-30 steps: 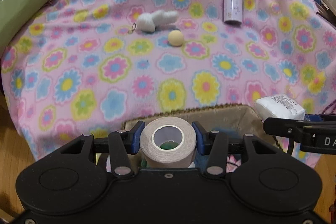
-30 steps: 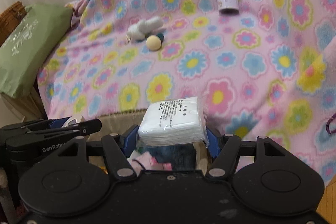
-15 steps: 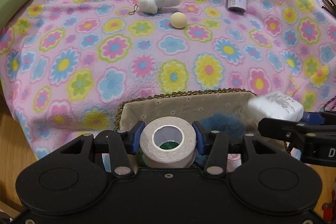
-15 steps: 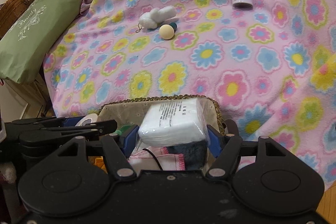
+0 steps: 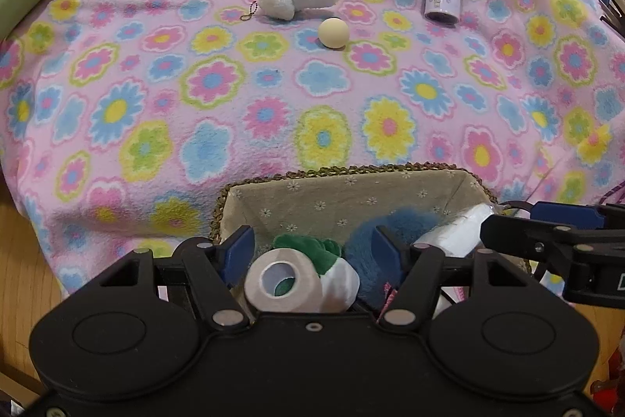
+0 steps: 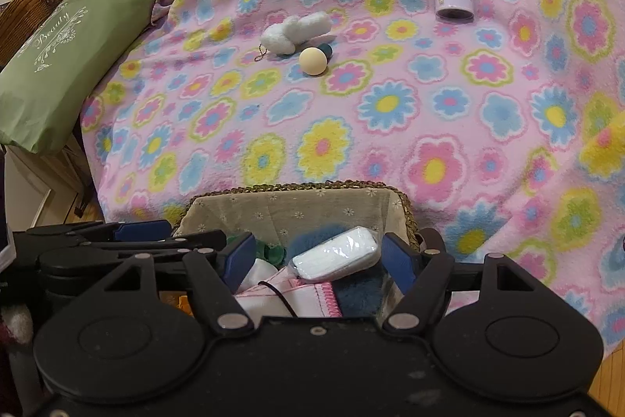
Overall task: Organize soft objects
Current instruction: 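Withdraw both open tools from the basket toward the blanket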
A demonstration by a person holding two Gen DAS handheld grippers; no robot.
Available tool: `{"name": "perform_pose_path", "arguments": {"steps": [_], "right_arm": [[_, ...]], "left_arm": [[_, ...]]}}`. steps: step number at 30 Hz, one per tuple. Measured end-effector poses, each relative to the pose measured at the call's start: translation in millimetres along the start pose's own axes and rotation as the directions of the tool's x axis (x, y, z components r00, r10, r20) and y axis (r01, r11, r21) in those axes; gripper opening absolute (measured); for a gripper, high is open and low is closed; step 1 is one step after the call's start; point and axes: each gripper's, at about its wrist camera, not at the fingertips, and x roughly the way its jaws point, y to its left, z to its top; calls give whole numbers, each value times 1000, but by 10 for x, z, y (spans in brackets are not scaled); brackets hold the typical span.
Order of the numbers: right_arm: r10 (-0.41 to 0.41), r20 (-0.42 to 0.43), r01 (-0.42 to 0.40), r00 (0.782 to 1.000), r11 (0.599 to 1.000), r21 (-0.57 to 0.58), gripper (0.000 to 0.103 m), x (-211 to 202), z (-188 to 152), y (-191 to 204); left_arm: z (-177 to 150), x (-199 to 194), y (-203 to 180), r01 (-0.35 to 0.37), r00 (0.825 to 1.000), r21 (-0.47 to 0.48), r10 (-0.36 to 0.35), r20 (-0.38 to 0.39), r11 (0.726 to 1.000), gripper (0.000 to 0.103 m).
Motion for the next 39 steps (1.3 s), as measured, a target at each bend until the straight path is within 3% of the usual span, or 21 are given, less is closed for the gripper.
{"name": "perform_pose_path", "arguments": {"steps": [22,31,39], "right_arm": [[-5,1,5,1000,1000,5,72,84,86,-56],[-44,55,47,998,998,-37,72,230,372,-95],[-73,108,81,992,994,-72,72,557,793,-117]], "left_arm": [[125,24,92,-24,999,3,24,45,1000,64],[471,176,181,-85,989,45,78,129,995,68],[965,564,324,-122,969,31,112,222,992,72]]}}
